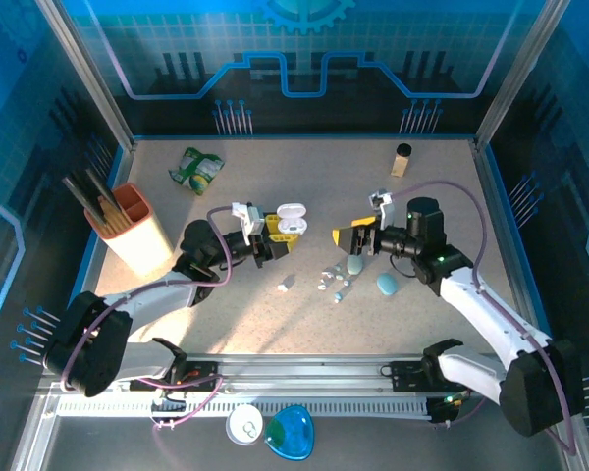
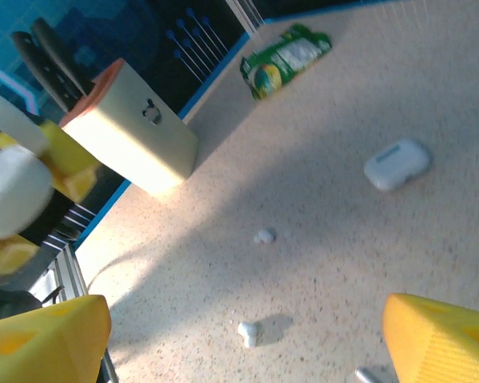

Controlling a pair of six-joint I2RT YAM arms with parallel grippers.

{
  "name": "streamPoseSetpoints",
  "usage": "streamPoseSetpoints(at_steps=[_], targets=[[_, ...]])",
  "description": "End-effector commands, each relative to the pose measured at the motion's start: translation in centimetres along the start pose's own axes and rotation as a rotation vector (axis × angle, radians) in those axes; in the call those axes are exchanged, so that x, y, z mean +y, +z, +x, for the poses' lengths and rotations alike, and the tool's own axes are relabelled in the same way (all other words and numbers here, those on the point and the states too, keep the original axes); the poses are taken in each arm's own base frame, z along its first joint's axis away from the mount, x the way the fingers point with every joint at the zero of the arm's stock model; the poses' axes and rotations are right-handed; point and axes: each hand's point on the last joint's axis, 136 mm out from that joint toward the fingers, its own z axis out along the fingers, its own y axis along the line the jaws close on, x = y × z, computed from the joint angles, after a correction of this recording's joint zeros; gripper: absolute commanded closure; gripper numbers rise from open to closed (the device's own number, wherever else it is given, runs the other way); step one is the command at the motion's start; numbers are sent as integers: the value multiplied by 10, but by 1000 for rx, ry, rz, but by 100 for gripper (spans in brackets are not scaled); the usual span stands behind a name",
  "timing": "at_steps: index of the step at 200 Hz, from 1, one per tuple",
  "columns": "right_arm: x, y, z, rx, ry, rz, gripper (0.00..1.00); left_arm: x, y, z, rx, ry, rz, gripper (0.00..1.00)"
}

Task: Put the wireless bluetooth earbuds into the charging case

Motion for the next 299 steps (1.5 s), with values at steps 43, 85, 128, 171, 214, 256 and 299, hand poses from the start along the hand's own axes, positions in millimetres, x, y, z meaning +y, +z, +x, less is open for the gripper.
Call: streamPoseSetpoints(at_steps=[43,85,128,171,214,256,299], targets=[[-14,40,64,190,72,21,13,28,-13,-2,-24,28,-90,65],[-13,67,89,358,80,23,18,42,-21,-4,-59,39,-126,66],[-7,97,119,532,32,15,20,45,-30,-6,-72,43,-141,66],[8,134,140,650,2,-77,25,55,-36,-19,-100,57,-172,66],[12,157,154,724,-25,-140,27,53,-35,-35,-108,83,-141,66],[19,169,164,806,-58,-193,28,49,-40,-44,-129,96,-142,66],[25,171,177,889,-82,-245,33,40,-46,-50,-130,113,-145,66]])
